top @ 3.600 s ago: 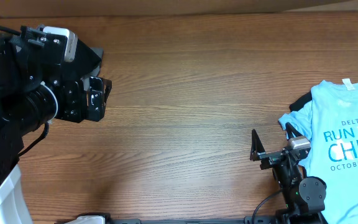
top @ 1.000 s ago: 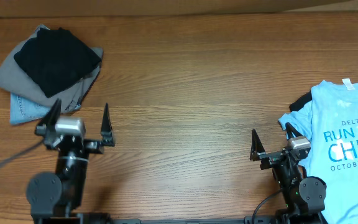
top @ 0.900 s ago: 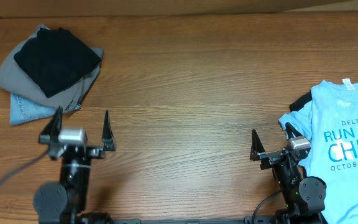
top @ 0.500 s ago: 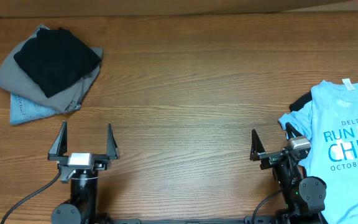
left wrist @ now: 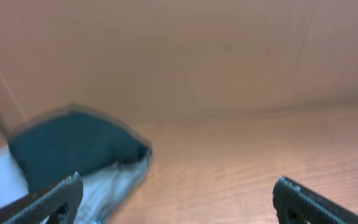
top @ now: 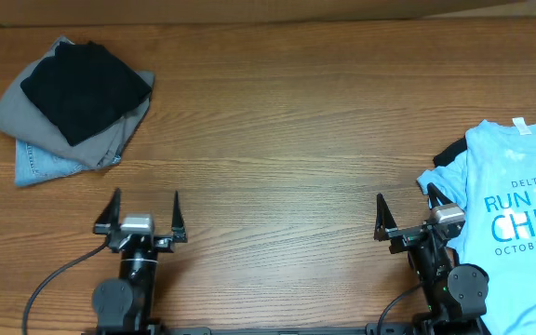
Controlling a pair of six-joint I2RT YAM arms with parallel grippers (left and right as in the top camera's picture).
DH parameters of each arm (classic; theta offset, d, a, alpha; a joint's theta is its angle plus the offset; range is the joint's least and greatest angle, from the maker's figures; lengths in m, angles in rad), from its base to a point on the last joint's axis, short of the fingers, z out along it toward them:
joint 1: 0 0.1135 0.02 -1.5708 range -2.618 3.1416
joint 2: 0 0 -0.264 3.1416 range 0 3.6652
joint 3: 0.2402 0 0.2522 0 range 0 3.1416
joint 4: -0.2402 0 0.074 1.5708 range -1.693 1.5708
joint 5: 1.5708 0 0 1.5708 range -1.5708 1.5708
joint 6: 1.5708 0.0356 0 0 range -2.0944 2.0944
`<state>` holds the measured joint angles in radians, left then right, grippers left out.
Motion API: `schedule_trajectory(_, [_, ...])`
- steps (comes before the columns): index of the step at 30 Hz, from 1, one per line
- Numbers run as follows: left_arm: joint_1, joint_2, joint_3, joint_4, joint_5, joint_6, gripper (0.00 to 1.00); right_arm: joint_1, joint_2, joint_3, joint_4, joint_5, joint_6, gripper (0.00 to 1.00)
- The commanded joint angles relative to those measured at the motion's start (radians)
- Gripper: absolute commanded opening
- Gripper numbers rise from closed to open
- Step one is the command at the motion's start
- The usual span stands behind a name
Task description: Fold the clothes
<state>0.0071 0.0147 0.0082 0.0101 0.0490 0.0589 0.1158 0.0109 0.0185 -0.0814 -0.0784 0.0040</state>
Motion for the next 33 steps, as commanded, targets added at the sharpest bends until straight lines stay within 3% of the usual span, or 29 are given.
schedule_trajectory(1, [-0.001,-0.009,-0.002,-0.089,-0.019,0.016,1.0,-0.006,-0.008,-0.011,0.005,-0.002,-0.001,1.0])
schedule_trajectory(33, [-0.001,0.004,-0.002,-0.089,-0.027,0.016,1.0,-0.006,-0.008,-0.011,0.005,-0.002,-0.001,1.0])
